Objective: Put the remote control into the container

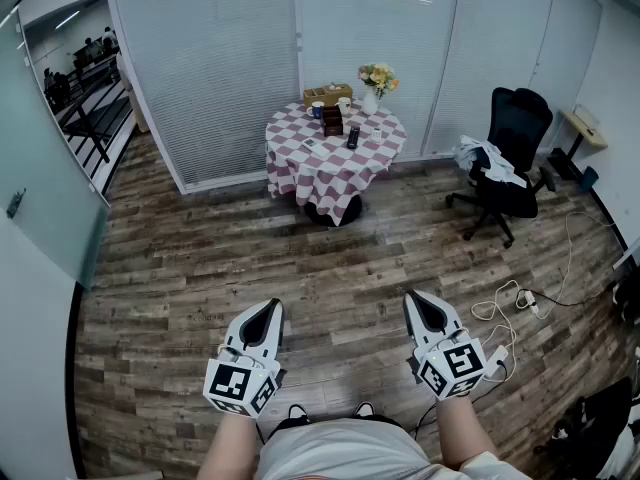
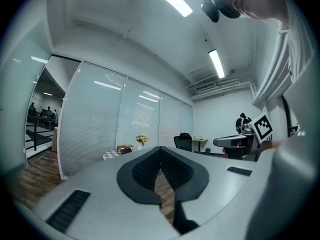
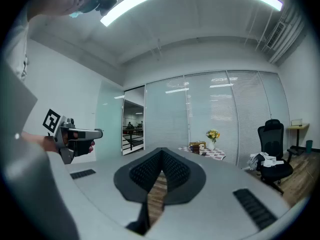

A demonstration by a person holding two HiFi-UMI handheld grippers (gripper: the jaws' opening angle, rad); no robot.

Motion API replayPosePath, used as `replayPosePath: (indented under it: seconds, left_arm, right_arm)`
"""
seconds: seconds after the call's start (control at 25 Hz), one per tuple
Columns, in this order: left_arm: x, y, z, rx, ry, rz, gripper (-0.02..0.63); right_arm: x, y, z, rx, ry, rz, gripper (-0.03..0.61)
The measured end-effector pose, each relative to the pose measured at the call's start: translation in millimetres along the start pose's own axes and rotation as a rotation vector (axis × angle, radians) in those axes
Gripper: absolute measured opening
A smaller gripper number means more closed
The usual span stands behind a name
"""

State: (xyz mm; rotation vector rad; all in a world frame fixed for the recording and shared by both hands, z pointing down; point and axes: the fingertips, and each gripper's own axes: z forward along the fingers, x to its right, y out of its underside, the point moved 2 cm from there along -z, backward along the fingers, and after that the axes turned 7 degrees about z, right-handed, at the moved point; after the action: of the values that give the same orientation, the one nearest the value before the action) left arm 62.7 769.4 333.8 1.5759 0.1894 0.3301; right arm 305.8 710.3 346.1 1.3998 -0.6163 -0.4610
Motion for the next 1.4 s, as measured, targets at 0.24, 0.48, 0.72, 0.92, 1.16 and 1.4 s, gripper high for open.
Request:
replayPosePath:
  seconds: [0.24,0.48,0.72,0.92,1.16,1.4]
  left_arm:
    - [-1,0,-3,0.0,0.007,0.004,0.009]
    - [-6,1,-6,0.005,0.009,-0.001,0.009]
    - [-20,6,-10,0.008,0.014,-0.016,0.009]
    - [-49,12,-21,0.006,0.026,-0.019,0.009]
    - [-86,26,-29,0.006,0.058,-0.011,0.009]
    - [-112,31,-14,0.011,0.062,-0.017,0.009]
  right_arm:
    - [-5,6,-2,-0.011,0.018,0.011,0.009]
    - [-14,9,4,-0.009,-0.011,0.007,0.009]
    - [-38,5,14,0.048,-0.115,0.054,0.009]
    - [-61,9,35,0.033,-0.091,0.043,0.009]
    - [-81,28,59,0.01,-0.023,0.058,0.009]
    - [-77,34,82,-0.022,-0.006,0.074,0.009]
